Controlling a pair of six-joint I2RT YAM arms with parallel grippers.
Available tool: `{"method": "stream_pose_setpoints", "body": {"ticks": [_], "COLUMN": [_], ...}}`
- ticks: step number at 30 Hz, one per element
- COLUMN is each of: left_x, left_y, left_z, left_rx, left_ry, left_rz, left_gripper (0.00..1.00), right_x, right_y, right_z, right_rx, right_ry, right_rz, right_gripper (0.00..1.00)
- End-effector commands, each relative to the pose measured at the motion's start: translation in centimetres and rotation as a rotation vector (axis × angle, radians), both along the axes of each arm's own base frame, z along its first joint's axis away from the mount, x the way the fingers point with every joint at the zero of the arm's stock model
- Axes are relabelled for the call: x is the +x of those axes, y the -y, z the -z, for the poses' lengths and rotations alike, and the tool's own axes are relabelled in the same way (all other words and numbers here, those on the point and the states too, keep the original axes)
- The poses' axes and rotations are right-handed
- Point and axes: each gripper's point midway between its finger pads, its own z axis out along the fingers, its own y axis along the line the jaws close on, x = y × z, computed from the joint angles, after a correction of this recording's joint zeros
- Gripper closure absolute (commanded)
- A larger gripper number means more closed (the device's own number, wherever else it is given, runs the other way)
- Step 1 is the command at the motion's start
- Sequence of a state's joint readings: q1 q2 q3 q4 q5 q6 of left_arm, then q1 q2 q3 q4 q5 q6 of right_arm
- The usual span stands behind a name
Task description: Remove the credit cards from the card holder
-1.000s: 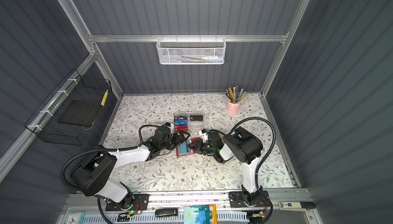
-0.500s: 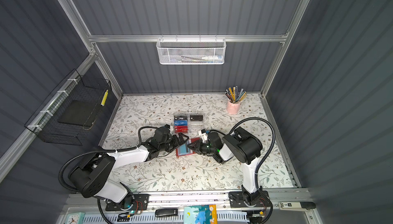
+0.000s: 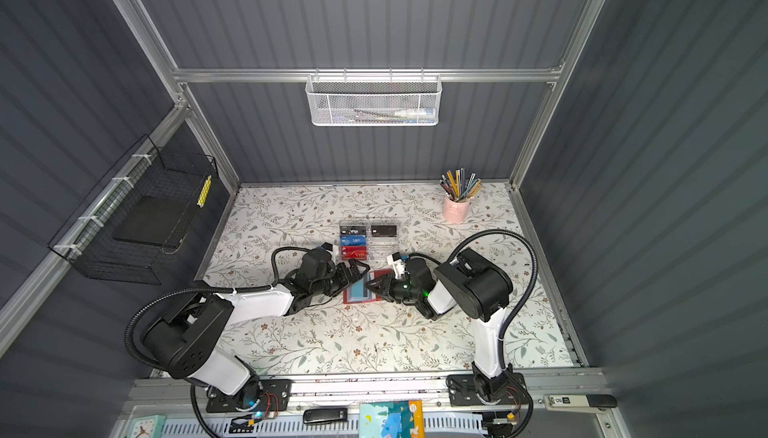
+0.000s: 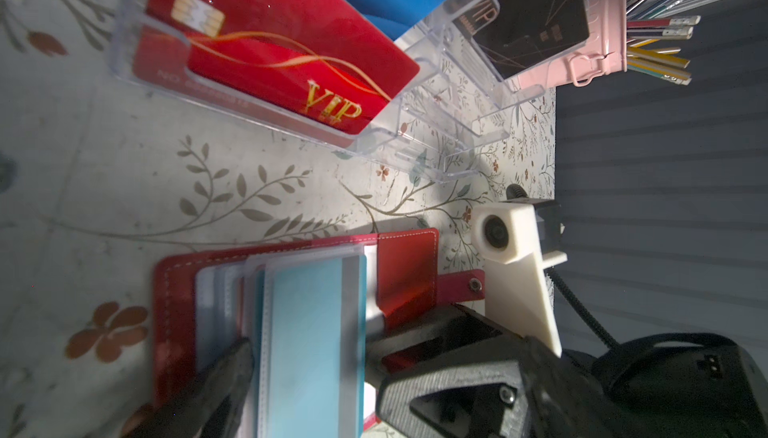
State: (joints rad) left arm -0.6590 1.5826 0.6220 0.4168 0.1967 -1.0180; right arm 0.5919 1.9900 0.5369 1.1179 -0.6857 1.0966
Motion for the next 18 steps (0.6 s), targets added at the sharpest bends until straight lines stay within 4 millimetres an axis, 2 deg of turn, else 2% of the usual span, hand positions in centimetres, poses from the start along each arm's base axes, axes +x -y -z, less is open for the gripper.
{"method": "stream_pose_setpoints", "body": {"ticks": [1,18], "left_x": [-1.9,-2.7], "left_y": [-1.0,-1.4], "left_z": [3.4,4.7], "left_rx": [0.039,0.036], "left_ry": [-0.109,-0.143], "left_rz": [0.003,-0.001], "left_gripper": [0.0,0.0], "right_x": [-0.4,-0.2], "right_y": [-0.5,-0.2], "right_z": [-0.1,-1.3], "right_rx": [0.028,0.087], "right_ry": [0.001,0.048], "right_rz": [-0.022,0.008], "right_gripper": [0.69,0.71]}}
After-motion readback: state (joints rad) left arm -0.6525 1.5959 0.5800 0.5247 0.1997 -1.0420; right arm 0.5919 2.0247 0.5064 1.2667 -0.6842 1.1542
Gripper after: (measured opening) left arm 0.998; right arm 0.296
